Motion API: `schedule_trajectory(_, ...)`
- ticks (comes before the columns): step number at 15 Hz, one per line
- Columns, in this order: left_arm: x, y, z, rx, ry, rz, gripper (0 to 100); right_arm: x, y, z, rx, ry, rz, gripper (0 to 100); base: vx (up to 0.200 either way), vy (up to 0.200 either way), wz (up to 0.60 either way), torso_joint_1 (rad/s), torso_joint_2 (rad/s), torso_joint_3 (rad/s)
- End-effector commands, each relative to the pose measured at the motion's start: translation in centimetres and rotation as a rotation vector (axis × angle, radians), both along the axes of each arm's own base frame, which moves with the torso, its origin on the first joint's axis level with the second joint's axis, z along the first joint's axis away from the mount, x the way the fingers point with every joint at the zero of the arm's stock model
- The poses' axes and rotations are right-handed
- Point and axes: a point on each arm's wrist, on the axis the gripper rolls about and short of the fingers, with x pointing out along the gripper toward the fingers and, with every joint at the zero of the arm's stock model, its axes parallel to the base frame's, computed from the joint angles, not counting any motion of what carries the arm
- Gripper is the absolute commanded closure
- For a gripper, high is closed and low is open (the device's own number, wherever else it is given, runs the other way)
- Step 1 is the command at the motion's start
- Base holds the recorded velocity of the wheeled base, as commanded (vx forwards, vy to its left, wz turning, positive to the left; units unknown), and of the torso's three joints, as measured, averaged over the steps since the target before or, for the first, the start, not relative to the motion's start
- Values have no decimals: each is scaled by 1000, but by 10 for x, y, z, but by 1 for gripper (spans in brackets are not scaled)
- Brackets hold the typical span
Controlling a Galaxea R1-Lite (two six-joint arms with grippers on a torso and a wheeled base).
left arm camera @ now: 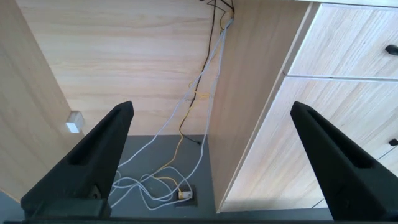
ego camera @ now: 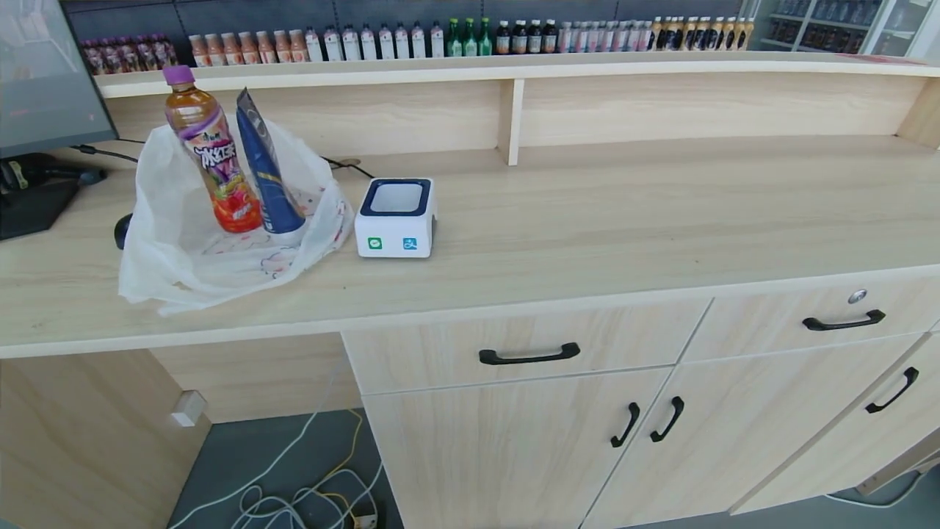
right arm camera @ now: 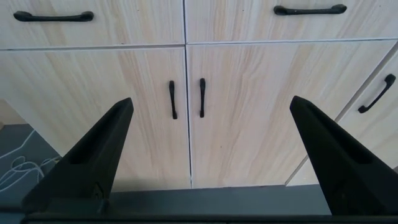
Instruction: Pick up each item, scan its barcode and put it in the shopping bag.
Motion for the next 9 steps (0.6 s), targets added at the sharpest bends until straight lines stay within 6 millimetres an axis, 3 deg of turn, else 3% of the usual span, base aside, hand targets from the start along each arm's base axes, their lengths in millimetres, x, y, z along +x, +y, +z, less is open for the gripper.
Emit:
schedule_trajectory(1, 0, 0, 0, 1, 0, 2, 0, 0, 0, 0, 0, 2, 1, 0, 0, 0, 0, 0, 0, 0)
schedule_trajectory(9, 0, 0, 0, 5, 0, 2, 0, 0, 0, 0, 0, 2, 1, 0, 0, 0, 0, 0, 0, 0)
